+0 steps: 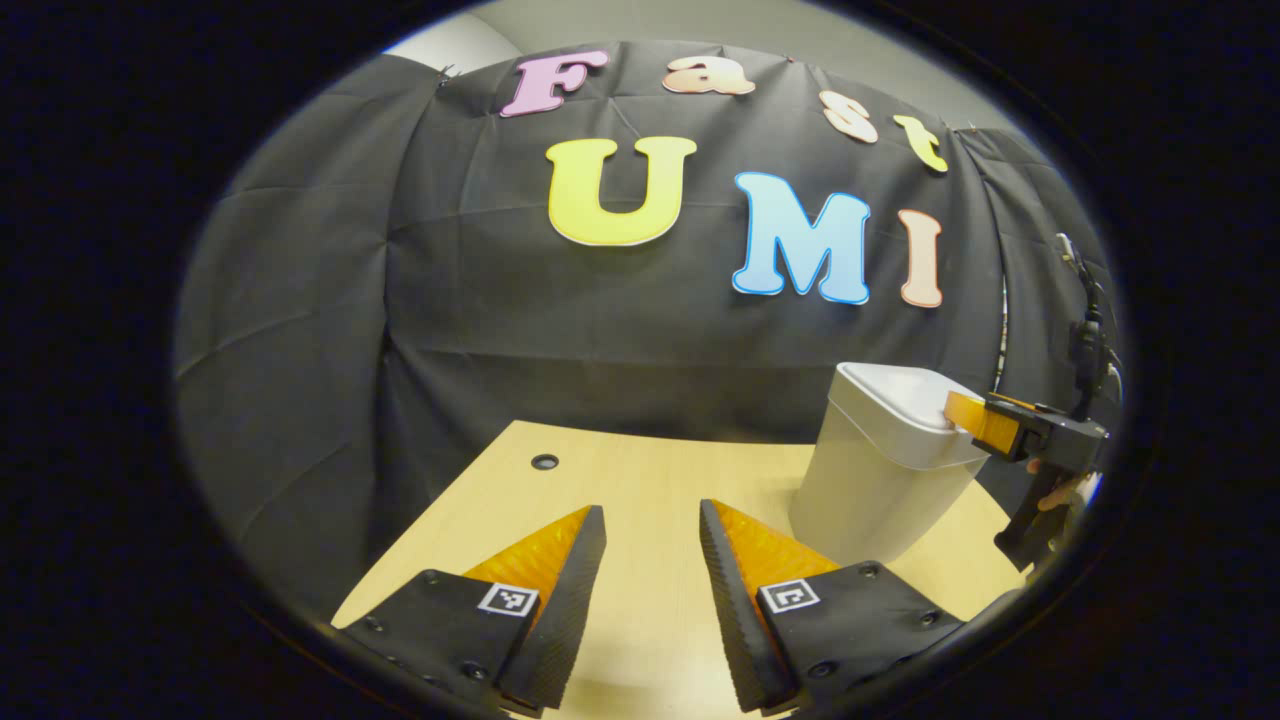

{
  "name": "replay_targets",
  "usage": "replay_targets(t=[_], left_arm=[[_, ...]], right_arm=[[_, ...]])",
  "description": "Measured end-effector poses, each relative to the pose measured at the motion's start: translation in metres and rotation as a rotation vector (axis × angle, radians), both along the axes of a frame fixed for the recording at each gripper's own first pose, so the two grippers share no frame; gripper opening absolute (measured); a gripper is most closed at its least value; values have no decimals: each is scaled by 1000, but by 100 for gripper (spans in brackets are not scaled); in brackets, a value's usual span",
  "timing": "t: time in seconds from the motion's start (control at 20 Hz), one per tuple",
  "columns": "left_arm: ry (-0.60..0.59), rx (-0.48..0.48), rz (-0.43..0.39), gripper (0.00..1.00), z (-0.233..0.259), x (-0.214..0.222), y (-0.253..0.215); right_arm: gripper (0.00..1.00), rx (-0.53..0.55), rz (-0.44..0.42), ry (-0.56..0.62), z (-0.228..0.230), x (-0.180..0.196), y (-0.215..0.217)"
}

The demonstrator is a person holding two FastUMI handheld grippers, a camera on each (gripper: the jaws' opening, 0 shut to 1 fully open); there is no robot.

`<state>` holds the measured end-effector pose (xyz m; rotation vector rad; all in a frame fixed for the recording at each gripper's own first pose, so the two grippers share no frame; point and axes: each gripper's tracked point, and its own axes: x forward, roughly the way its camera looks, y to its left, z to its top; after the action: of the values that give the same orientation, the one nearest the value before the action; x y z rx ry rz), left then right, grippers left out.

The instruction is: Press the lid of the desktop garbage bin to open it, pick up the crumpled paper on the desktop and throw it into the bin, then pick up the pop can on the desktop and drop it into the bin, and finally close the garbage bin lid.

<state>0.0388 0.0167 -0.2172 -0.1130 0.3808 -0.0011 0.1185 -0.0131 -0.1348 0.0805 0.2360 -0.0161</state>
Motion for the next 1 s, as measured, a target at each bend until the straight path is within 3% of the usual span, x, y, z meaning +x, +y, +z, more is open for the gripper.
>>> replay_targets(t=[0.3, 0.35, 0.45, 0.5, 0.55, 0.6, 0.7, 0.75, 0.8, 1.0], left_arm=[[-47, 29, -34, 72, 22, 17, -2], [-59, 35, -38, 66, 29, 19, -2], [-94, 49, -45, 66, 48, 25, -1], [-114, 53, -47, 60, 58, 27, -1], [-134, 51, -50, 60, 66, 22, 5], [-152, 42, -53, 72, 76, 23, 4], [-186, 33, -58, 72, 94, 22, 1], [-198, 33, -61, 59, 101, 21, 0], [-212, 33, -65, 72, 109, 19, -2], [-265, 57, -86, 72, 134, 10, -7]], right_arm=[[96, 38, 9, 15, 14, -5, -4], [96, 38, 3, -6, 25, -6, -6], [96, 34, -5, -50, 45, -10, -9], [96, 34, -6, -73, 56, -14, -9], [96, 33, -8, -93, 66, -17, -9], [96, 35, -10, -111, 75, -22, -10], [96, 39, -11, -138, 89, -32, -8], [96, 39, -12, -148, 93, -37, -7], [96, 35, -12, -155, 111, -48, -9], [96, 8, -12, -192, 128, -68, -5]])
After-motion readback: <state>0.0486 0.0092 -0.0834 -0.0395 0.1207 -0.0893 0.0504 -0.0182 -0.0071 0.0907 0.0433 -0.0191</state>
